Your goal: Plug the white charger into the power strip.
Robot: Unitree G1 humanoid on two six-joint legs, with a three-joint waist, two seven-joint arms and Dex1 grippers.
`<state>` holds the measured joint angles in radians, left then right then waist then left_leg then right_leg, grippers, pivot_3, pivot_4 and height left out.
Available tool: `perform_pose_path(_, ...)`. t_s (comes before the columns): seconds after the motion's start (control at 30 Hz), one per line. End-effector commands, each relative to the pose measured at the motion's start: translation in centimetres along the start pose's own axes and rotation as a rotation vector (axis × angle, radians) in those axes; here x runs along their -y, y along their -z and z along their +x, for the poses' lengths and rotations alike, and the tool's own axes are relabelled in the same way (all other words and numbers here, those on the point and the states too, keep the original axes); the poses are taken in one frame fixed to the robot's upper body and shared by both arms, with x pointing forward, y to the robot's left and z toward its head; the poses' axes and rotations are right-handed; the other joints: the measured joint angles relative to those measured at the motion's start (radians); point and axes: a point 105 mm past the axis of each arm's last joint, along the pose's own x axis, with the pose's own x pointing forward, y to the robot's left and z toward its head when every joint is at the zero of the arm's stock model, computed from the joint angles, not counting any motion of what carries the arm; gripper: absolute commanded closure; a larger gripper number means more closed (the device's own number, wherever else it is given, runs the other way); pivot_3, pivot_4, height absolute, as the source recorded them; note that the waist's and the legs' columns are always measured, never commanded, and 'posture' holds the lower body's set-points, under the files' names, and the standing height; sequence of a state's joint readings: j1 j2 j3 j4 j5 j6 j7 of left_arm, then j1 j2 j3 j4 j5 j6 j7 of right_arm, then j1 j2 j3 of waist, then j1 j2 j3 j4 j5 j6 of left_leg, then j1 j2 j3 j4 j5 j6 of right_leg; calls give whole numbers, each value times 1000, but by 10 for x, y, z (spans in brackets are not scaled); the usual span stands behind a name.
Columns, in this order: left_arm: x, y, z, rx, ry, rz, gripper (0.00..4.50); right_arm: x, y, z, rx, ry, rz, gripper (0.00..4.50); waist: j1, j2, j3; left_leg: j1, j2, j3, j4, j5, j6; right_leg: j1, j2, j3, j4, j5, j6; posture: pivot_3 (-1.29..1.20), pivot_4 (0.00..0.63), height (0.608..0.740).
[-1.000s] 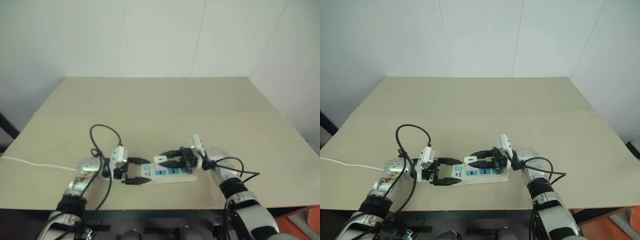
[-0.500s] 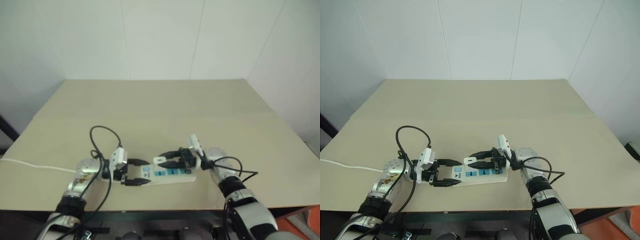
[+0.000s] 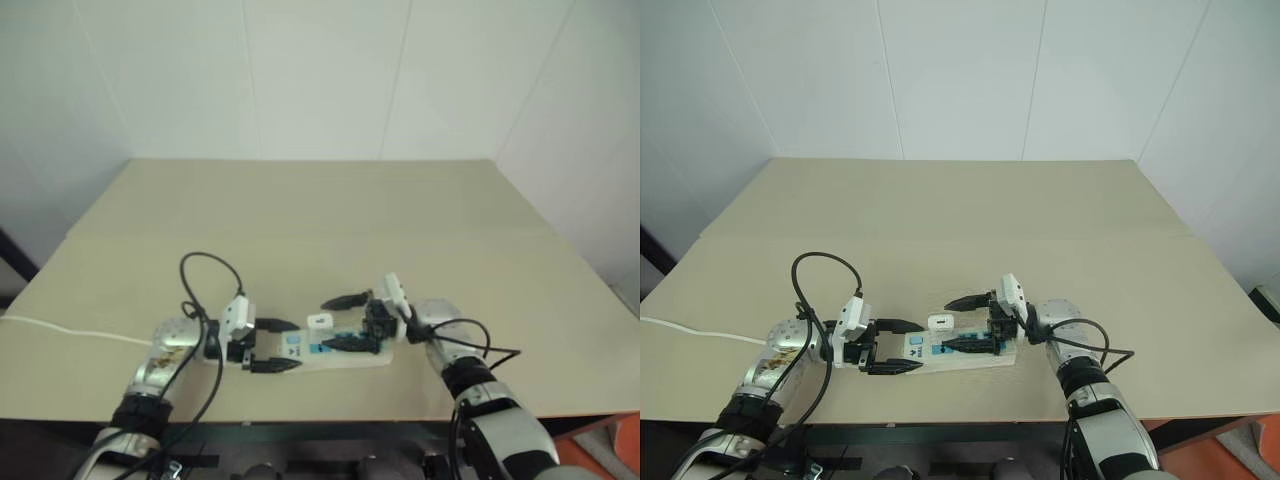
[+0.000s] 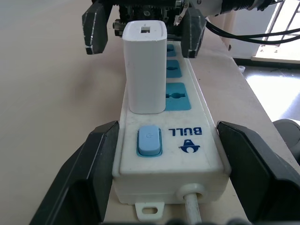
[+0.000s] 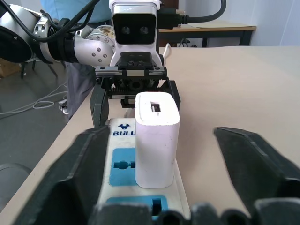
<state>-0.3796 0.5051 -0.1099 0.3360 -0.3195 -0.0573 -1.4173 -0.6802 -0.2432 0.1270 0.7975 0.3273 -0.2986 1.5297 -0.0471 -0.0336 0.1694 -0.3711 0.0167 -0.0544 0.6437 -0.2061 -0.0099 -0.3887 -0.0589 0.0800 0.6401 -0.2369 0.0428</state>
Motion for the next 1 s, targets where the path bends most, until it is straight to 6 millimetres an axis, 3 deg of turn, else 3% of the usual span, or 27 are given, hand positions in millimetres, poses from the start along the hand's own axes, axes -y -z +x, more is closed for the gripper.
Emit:
perform_pose_path(0.03, 4, 0, 0, -13, 17, 1, 1334, -15, 18, -8, -43, -41, 52, 41, 0, 0, 0, 0, 0, 0, 0, 0, 0, 0, 0, 0, 0, 0, 0, 0, 150, 740)
perform_pose_path(0.23, -2, -11, 3, 57, -20, -44, 1334, -6, 4, -11, -3, 14, -59, 41, 3, 0, 0, 0, 0, 0, 0, 0, 0, 0, -1, 0, 0, -1, 0, 0, 150, 740)
perform_pose_path(0.27, -2, -14, 3, 71, -13, -44, 615, -5, 1, -12, 6, 16, -79, 0, 3, 0, 0, -1, 0, 0, 0, 0, 0, 0, -1, 0, 0, -1, -1, 0, 150, 740)
perform_pose_path(0.37, -4, -24, 4, 113, -19, -20, 14, -2, -8, -16, 35, 37, -117, 0, 1, 1, 2, -2, 0, 0, 0, 0, 0, -2, 0, 0, 0, -2, -3, 0, 150, 740)
perform_pose_path(0.57, 6, -59, -12, 141, -10, 86, 14, 8, -28, -28, 53, 84, -199, 0, -1, 1, 4, -14, 0, 0, 0, 0, 0, -14, 0, 0, 2, 1, 1, 0, 150, 740)
perform_pose_path(0.7, 26, -74, -50, 28, 63, 90, 14, 10, -50, -46, 60, 95, -261, 0, -14, 6, 19, -17, 1, 0, 0, 0, 0, -19, 1, 1, 3, 1, 0, 0, 150, 740)
perform_pose_path(0.77, 27, -70, -71, -64, 48, 83, 14, 9, -59, -63, 24, 95, -277, 0, -18, 9, 22, -18, 0, 0, 0, 0, 0, -19, 1, 0, 3, 1, 0, 0, 150, 740)
perform_pose_path(0.83, 12, -55, -101, -211, -84, 81, 14, 11, -67, -90, -78, 119, -301, 0, -15, 11, 24, -18, 0, 0, 0, 0, 0, -19, 0, 0, 3, 0, 0, 0, 150, 740)
perform_pose_path(0.9, 4, -48, -118, -279, -155, 82, 14, 11, -71, -105, -156, 132, -308, 0, -11, 12, 25, -18, 0, 0, 0, 0, 0, -19, -1, 0, 1, 0, 0, 0, 150, 740)
perform_pose_path(1.0, -3, -44, -142, -336, -238, 115, 14, 4, -66, -137, -465, 95, -300, 0, -12, 11, 26, -19, 0, 2, -1, 0, 0, -20, -1, 0, 1, -3, -5, 0, 150, 740)
